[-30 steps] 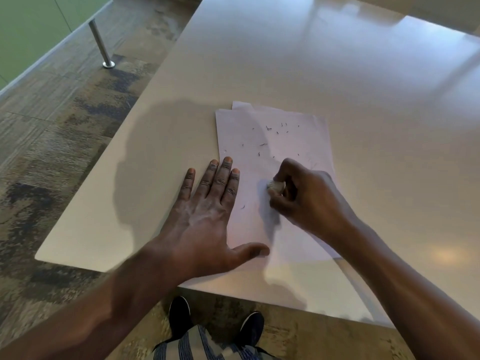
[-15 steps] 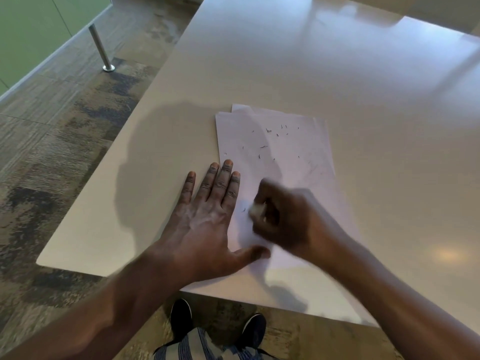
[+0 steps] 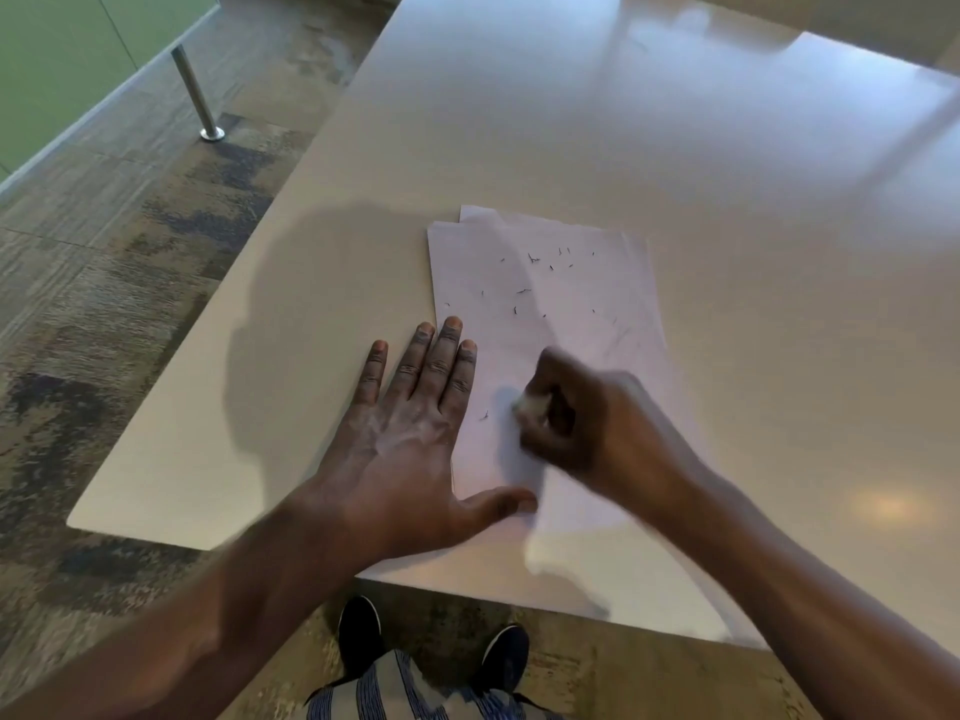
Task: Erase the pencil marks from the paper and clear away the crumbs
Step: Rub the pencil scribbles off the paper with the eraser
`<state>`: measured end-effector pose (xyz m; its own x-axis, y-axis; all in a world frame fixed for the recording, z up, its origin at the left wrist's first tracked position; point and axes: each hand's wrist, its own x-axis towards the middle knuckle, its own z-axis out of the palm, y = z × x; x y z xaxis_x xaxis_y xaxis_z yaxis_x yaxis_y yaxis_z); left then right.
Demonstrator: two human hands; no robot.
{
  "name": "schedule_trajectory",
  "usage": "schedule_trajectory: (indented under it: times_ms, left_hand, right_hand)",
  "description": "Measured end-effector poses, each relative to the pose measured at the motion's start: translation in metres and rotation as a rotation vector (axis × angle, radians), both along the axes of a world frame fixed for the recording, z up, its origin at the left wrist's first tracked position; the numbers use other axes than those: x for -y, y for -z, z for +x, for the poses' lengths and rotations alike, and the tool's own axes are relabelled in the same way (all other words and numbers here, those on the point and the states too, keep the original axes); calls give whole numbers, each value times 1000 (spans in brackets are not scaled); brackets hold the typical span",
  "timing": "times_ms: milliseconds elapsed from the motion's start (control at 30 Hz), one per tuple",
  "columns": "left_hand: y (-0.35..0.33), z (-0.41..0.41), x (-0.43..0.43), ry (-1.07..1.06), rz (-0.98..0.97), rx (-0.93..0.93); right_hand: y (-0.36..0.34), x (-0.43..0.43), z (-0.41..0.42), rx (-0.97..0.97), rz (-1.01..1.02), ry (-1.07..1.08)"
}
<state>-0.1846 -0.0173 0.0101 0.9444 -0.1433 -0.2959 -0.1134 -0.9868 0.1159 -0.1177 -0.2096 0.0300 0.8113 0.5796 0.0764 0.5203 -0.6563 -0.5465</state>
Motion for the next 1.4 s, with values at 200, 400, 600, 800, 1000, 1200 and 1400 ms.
schedule_trajectory:
  times_ms: [200, 400, 600, 800, 1000, 1200, 1400]
  left_hand:
    - [1, -1, 0, -3, -23, 14]
    - [1, 0, 0, -1, -17, 15]
    - [2, -1, -1, -4, -38, 20]
    - [-1, -1, 0, 5, -16, 5]
    - [0, -1, -1, -1, -19, 4]
    - [-1, 0, -1, 7, -9, -1]
    - [1, -1, -1, 0, -27, 22]
  right_hand:
    - [-1, -6, 3, 29, 27, 47]
    - [0, 6, 15, 72, -62, 120]
    - [-8, 4, -12, -80, -10, -63]
    - [-2, 23, 29, 93, -60, 306]
    - [-3, -2, -18, -51, 20, -44]
    - [-1, 33, 47, 126, -62, 420]
    - [-2, 7, -22, -57, 8, -45]
